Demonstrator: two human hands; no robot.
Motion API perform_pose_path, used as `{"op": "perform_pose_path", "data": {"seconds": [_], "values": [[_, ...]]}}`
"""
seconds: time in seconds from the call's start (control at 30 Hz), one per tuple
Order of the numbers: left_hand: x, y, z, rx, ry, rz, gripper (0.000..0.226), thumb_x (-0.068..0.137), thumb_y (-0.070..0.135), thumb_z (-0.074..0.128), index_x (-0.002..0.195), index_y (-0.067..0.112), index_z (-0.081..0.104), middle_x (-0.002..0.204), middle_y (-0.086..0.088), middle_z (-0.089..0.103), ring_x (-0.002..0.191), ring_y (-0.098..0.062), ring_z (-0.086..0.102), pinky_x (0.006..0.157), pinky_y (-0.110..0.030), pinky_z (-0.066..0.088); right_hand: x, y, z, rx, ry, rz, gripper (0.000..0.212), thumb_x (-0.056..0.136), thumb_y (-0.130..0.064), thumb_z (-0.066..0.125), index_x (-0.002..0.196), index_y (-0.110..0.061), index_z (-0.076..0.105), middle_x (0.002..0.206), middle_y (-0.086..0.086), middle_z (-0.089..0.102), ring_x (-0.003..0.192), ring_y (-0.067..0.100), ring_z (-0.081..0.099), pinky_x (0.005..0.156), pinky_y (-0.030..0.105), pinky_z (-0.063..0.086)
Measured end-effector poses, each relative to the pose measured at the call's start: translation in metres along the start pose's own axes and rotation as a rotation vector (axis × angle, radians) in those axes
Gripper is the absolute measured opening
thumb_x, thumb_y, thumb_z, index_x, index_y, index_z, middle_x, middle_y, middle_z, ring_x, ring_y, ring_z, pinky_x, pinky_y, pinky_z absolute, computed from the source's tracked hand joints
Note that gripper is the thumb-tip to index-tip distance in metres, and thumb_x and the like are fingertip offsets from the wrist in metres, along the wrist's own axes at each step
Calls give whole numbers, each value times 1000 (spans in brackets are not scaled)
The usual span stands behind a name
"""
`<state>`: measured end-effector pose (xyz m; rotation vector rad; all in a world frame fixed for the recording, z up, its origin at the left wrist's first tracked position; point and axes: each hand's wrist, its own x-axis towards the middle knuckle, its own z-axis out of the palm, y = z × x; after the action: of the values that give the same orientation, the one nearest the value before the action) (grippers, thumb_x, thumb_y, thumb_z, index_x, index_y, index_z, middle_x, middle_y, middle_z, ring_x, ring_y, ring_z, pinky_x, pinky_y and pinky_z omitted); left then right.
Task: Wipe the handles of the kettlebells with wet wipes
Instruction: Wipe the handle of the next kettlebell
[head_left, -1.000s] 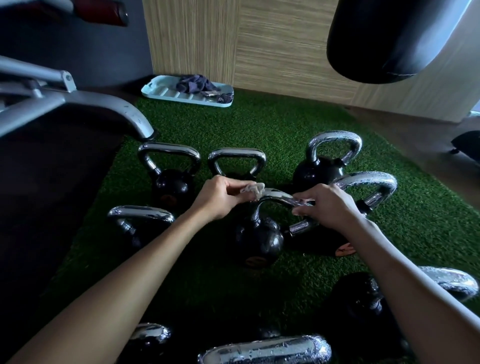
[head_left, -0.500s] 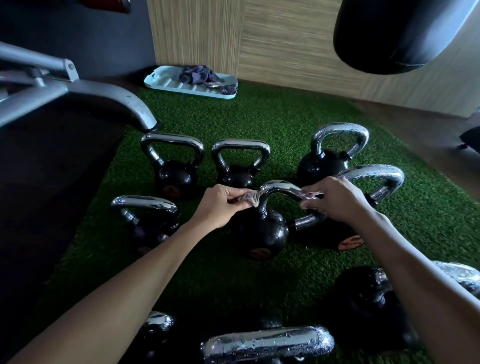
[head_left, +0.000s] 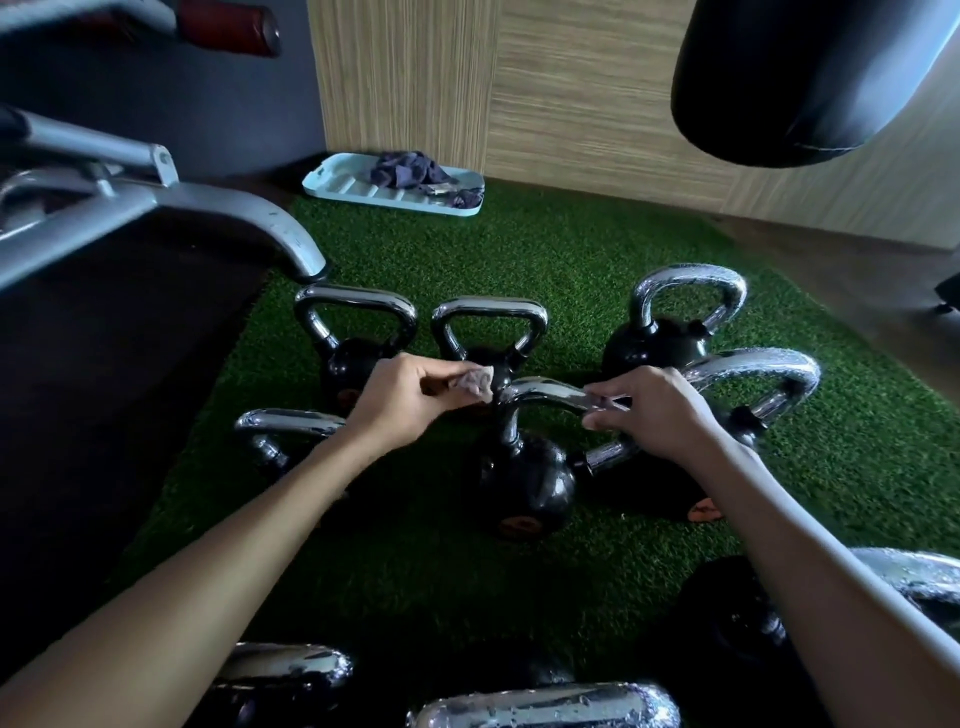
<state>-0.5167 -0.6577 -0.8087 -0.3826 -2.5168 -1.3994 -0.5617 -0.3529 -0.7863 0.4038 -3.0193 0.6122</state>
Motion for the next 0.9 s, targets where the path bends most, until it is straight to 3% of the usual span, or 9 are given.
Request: {"op": "perform_pose_path", "data": {"seconds": [0.1, 0.17, 0.3, 0.43, 0.57, 0.67, 0.77, 0.83, 0.9], "values": [[3, 2, -17, 25, 43, 95, 36, 79, 23, 85, 114, 21, 78, 119, 10, 73, 112, 7, 65, 104, -18, 47, 3, -23, -4, 28, -68, -45, 37, 74, -51, 84, 108, -41, 77, 95, -20, 72, 88, 9, 67, 74, 25, 52], [4, 0, -23, 71, 62, 136, 36, 80, 23, 84, 115, 23, 77, 129, 9, 69, 117, 10, 60, 108, -16, 41, 3, -42, 0, 18, -78, -70, 42, 74, -55, 83, 114, -45, 74, 97, -20, 71, 89, 8, 65, 70, 23, 48], [0, -1, -28, 77, 51, 160, 38, 79, 31, 82, 116, 28, 76, 141, 6, 61, 113, 13, 58, 103, -8, 38, 7, -73, 9, 47, -90, -99, 51, 68, -59, 85, 116, -46, 73, 107, -18, 75, 98, 5, 68, 82, 23, 50], [1, 10, -28, 97, 33, 200, 36, 81, 28, 82, 116, 36, 76, 149, 10, 52, 112, 13, 47, 100, -4, 32, -6, -89, -1, 638, -149, -55, 70, 65, -55, 87, 129, -35, 67, 113, -17, 75, 110, 0, 67, 104, 29, 49], [11, 22, -22, 77, -10, 260, 36, 82, 30, 80, 117, 36, 76, 153, 12, 47, 118, -4, 47, 104, -11, 34, -18, -101, 3, 945, -229, -125, 40, 81, -26, 81, 119, -17, 75, 111, 3, 77, 112, 20, 71, 107, 36, 49], [17, 26, -23, 91, -38, 282, 47, 75, 40, 80, 122, 40, 72, 155, 12, 44, 118, -12, 50, 105, -23, 42, -26, -102, 4, 1075, -201, -82, 34, 78, -13, 82, 112, -10, 78, 108, 8, 78, 108, 22, 72, 105, 36, 51], [23, 24, -35, 140, -185, 257, 70, 66, 51, 85, 132, 46, 63, 155, 18, 42, 126, -6, 50, 103, -22, 40, -32, -91, 2, 940, -26, 55, 37, 72, -19, 90, 107, -17, 80, 97, -1, 80, 98, 15, 75, 99, 36, 56], [30, 21, -44, 307, -318, 233, 79, 63, 60, 86, 137, 53, 56, 148, 22, 46, 129, -6, 47, 106, -31, 39, -39, -80, 4, 639, 228, 179, 37, 68, -29, 93, 103, -28, 81, 87, -14, 78, 84, 2, 73, 82, 22, 57], [37, 18, -51, 460, -487, 130, 85, 64, 59, 86, 140, 59, 48, 134, 30, 53, 120, -4, 49, 100, -32, 42, -49, -74, 10, 328, 415, 167, 31, 72, -32, 88, 102, -34, 80, 86, -19, 77, 78, -1, 68, 67, 15, 49]]}}
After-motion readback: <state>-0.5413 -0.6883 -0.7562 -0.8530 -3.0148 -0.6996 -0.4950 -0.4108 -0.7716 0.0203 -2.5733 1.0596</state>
